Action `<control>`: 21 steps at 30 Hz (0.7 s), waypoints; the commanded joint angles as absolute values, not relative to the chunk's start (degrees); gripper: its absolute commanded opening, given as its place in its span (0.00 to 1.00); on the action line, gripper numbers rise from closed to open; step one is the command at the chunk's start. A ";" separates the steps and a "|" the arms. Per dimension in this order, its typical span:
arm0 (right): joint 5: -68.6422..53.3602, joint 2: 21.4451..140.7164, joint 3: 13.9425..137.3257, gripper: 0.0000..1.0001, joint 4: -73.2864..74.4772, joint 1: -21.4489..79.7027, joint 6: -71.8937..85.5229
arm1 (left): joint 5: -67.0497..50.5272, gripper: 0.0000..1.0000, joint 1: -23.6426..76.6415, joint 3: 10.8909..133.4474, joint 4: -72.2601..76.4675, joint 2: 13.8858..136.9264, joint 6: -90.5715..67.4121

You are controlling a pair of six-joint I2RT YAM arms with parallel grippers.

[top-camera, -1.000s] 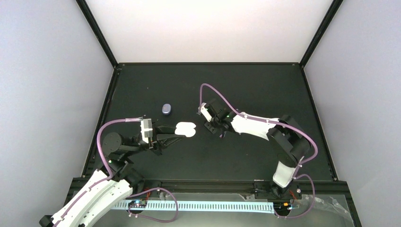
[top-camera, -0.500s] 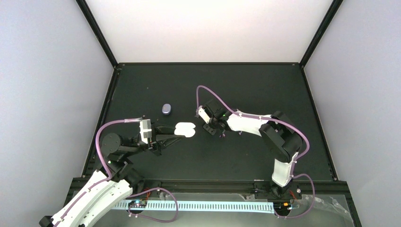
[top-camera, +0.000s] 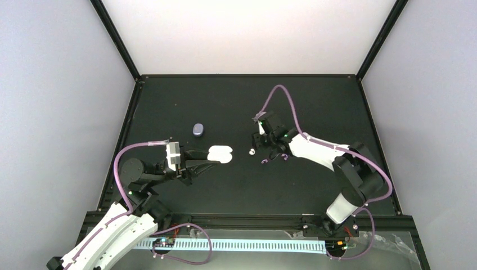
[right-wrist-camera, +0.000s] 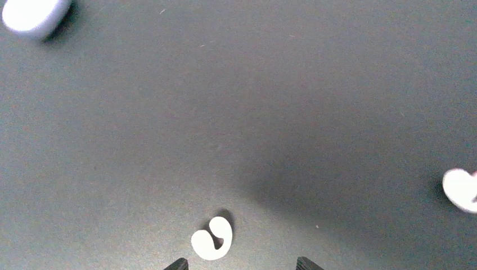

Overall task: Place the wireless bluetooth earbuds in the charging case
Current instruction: Place the earbud at the center of the board, then pick up the earbud from the center of the board.

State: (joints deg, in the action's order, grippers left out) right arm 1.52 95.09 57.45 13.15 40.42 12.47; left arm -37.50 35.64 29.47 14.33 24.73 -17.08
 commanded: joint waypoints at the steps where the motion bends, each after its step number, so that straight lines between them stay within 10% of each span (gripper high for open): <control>1: -1.33 92.33 53.49 0.49 8.46 39.02 31.89 | -36.88 0.02 35.41 29.45 14.97 24.57 -16.91; 21: 0.13 98.25 53.61 0.36 9.15 39.02 44.95 | -36.96 0.02 35.42 29.37 14.93 24.29 -17.23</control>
